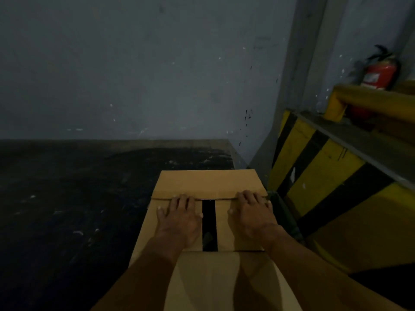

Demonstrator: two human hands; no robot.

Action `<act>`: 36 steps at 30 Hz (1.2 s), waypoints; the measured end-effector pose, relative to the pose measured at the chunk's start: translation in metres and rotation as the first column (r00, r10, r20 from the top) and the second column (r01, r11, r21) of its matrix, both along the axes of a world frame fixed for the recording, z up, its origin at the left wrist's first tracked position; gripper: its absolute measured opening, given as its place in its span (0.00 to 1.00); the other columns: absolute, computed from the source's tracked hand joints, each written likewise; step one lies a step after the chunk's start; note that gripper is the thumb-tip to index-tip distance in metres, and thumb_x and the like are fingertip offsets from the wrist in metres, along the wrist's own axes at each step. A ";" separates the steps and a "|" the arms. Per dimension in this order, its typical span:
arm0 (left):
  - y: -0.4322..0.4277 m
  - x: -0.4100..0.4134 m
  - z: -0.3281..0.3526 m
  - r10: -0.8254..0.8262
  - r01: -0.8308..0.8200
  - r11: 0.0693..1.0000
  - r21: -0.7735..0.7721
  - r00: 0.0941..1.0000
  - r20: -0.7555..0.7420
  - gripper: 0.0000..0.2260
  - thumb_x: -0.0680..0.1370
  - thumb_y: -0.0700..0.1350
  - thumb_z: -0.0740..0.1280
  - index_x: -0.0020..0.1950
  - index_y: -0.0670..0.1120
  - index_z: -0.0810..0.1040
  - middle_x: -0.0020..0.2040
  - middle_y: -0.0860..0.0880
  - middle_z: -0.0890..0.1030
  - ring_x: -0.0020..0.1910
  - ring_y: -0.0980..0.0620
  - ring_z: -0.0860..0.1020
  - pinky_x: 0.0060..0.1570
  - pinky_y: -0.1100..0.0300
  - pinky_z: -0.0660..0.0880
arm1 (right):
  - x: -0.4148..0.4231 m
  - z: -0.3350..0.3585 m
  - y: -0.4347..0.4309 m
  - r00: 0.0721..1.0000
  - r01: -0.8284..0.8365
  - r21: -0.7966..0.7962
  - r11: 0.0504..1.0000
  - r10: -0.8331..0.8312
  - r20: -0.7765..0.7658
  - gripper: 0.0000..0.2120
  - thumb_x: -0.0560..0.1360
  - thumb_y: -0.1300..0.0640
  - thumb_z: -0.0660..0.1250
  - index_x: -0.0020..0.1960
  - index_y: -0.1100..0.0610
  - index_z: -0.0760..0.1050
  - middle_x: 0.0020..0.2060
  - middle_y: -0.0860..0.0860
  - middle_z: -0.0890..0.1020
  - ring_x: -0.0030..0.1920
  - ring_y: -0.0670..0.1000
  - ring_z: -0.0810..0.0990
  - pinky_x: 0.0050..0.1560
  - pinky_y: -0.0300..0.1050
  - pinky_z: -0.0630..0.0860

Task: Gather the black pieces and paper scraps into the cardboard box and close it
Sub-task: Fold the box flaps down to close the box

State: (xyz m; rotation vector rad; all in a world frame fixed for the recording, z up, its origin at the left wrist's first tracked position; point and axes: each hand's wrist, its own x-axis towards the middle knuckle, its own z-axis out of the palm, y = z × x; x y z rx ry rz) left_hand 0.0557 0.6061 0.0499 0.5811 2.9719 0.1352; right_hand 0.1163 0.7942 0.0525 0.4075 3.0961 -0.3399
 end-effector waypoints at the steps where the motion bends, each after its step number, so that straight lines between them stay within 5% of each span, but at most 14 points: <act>1: -0.004 0.007 0.003 -0.012 0.012 1.000 -0.012 1.000 0.016 0.27 0.82 0.57 0.46 0.79 0.51 0.43 0.79 0.51 0.44 0.77 0.47 0.43 0.72 0.35 0.47 | 0.005 0.002 -0.005 1.000 0.009 -0.010 1.000 -0.009 0.013 0.28 0.82 0.43 0.50 0.77 0.54 0.51 0.77 0.51 0.53 0.76 0.59 0.50 0.74 0.64 0.49; 4: -0.017 0.030 0.009 -0.062 0.062 0.998 -0.004 0.996 0.062 0.27 0.82 0.58 0.47 0.78 0.52 0.44 0.79 0.51 0.45 0.77 0.47 0.45 0.72 0.36 0.47 | 0.024 0.008 -0.021 0.999 0.031 -0.016 0.999 -0.030 0.039 0.32 0.80 0.40 0.52 0.78 0.54 0.49 0.78 0.52 0.50 0.77 0.60 0.48 0.73 0.63 0.49; 11: -0.060 0.091 0.013 -0.176 0.178 0.984 -0.001 0.978 0.109 0.29 0.80 0.63 0.46 0.78 0.53 0.49 0.79 0.50 0.49 0.77 0.47 0.49 0.72 0.38 0.49 | 0.091 0.023 -0.068 0.991 0.059 -0.013 0.998 -0.057 0.120 0.21 0.80 0.50 0.57 0.70 0.56 0.63 0.69 0.55 0.66 0.70 0.61 0.62 0.69 0.64 0.59; 17: -0.091 0.140 0.021 -0.303 0.325 0.943 -0.067 0.927 0.222 0.49 0.66 0.78 0.56 0.77 0.57 0.39 0.79 0.48 0.39 0.77 0.46 0.41 0.73 0.39 0.46 | 0.144 0.025 -0.089 0.985 -0.031 -0.086 0.996 0.044 0.164 0.28 0.77 0.39 0.61 0.70 0.55 0.65 0.68 0.56 0.66 0.68 0.61 0.65 0.67 0.59 0.65; 21: -0.104 0.163 0.008 -0.366 0.382 0.888 -0.256 0.924 0.109 0.54 0.68 0.61 0.73 0.76 0.55 0.33 0.78 0.43 0.36 0.77 0.41 0.40 0.72 0.37 0.48 | 0.175 0.026 -0.105 0.977 -0.079 -0.016 0.997 0.081 0.196 0.42 0.69 0.33 0.67 0.74 0.54 0.58 0.74 0.52 0.60 0.72 0.60 0.60 0.69 0.61 0.62; 25: -0.112 0.172 0.002 -0.375 0.343 0.881 -0.326 0.926 -0.039 0.45 0.72 0.45 0.71 0.78 0.51 0.42 0.77 0.40 0.48 0.74 0.38 0.53 0.69 0.41 0.61 | 0.197 0.026 -0.115 0.962 -0.158 0.135 0.978 0.121 0.245 0.43 0.68 0.40 0.73 0.75 0.52 0.57 0.73 0.53 0.61 0.70 0.60 0.62 0.68 0.62 0.62; 32: -0.113 0.157 0.065 -0.395 0.382 0.912 -0.150 0.916 -0.067 0.24 0.73 0.55 0.68 0.66 0.51 0.68 0.59 0.48 0.74 0.56 0.48 0.74 0.54 0.51 0.72 | 0.192 0.075 -0.119 0.988 -0.145 0.266 0.953 0.126 0.089 0.22 0.74 0.46 0.64 0.66 0.52 0.70 0.60 0.55 0.74 0.62 0.60 0.71 0.64 0.61 0.67; 36: -0.104 0.141 0.093 -0.337 0.316 0.942 -0.117 0.880 -0.336 0.19 0.75 0.48 0.67 0.65 0.49 0.69 0.60 0.47 0.76 0.59 0.47 0.74 0.68 0.42 0.64 | 0.165 0.094 -0.117 0.988 0.001 0.355 0.935 0.053 -0.144 0.19 0.75 0.55 0.64 0.66 0.52 0.71 0.64 0.55 0.74 0.67 0.59 0.68 0.70 0.68 0.58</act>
